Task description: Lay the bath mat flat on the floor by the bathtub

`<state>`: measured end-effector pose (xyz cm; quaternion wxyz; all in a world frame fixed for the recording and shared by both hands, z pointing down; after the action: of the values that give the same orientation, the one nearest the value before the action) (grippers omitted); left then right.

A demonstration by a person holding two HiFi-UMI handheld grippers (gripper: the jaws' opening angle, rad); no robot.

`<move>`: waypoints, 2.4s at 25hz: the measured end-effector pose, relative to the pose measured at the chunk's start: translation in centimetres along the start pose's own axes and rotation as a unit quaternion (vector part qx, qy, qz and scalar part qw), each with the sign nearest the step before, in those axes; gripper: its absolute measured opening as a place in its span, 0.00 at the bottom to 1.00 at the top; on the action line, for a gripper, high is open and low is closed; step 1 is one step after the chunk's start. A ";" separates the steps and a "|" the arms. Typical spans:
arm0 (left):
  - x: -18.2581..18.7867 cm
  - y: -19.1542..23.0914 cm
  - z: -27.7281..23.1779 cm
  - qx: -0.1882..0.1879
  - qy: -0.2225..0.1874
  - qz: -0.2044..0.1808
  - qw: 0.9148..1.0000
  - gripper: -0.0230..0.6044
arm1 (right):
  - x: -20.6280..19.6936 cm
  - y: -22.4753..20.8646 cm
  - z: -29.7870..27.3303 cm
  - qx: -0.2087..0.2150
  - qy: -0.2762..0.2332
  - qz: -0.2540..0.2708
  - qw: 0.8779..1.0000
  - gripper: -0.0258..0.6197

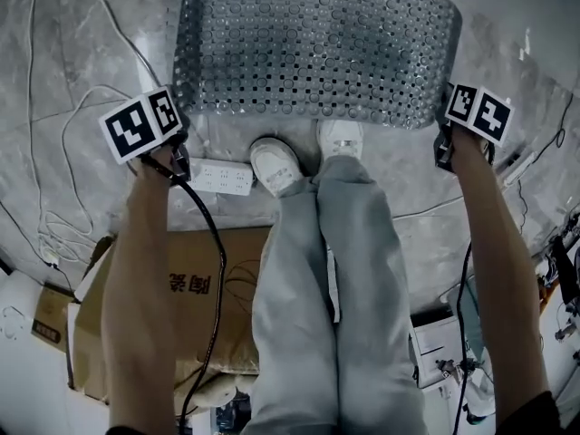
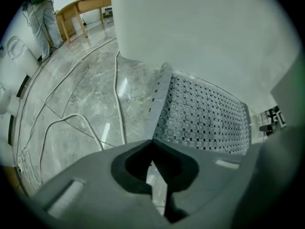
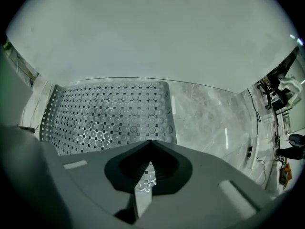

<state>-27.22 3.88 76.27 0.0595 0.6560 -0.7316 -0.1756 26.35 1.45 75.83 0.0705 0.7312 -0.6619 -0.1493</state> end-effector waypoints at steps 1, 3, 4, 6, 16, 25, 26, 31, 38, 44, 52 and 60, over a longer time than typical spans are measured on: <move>-0.1 -0.5 0.4 -0.003 -0.001 0.004 1.000 0.04 | -0.1 0.3 0.5 0.005 0.000 -0.002 1.000 0.05; -0.3 -1.6 1.3 -0.010 -0.005 0.012 1.000 0.04 | -0.4 0.6 1.6 0.014 0.001 -0.006 1.000 0.05; -0.3 -2.3 1.7 -0.014 -0.007 0.016 1.000 0.04 | -0.5 0.7 2.3 0.018 0.002 -0.009 1.000 0.05; -0.3 -3.4 2.5 -0.024 -0.011 0.022 0.999 0.04 | -0.7 1.2 3.6 0.027 0.002 -0.011 1.000 0.05; -1.7 -7.2 7.9 -0.028 -0.010 0.052 0.998 0.04 | -1.7 4.0 11.5 0.089 -0.011 -0.001 0.996 0.05; -1.4 -17.5 12.7 -0.089 -0.074 0.094 0.989 0.04 | -2.1 4.9 18.4 0.136 -0.038 -0.002 0.990 0.05; -1.2 -18.8 13.1 -0.100 -0.081 0.104 0.986 0.04 | -1.8 4.7 19.2 0.142 -0.047 0.001 0.989 0.05; 0.2 -23.7 16.6 -0.132 -0.114 0.115 0.978 0.04 | -0.5 4.8 24.0 0.168 -0.097 0.025 0.981 0.05; 1.8 -27.0 23.6 -0.145 -0.152 0.121 0.970 0.04 | -0.2 5.1 30.5 0.205 -0.124 0.028 0.970 0.05; 1.2 -29.2 28.3 -0.157 -0.165 0.113 0.967 0.04 | -0.2 5.6 36.2 0.228 -0.143 0.021 0.963 0.05; 1.8 -31.6 35.5 -0.155 -0.181 0.076 0.968 0.04 | 1.9 3.9 44.6 0.249 -0.193 0.014 0.949 0.05; 4.8 -34.5 44.5 -0.158 -0.233 0.054 0.958 0.04 | 4.2 1.6 54.1 0.271 -0.247 -0.015 0.930 0.05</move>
<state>-9.62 4.46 22.55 -0.0008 0.5386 -0.7225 -0.4334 8.28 2.25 24.64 -0.2984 0.6724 -0.6625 -0.1411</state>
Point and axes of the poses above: the fingertips, and each gripper's own axes: z backward along the fingers, y to its left, x out of its top, the point moved 2 cm from there along z, backward along the fingers, and after that the axes turned 15 degrees about -x, right-handed, at the moved point
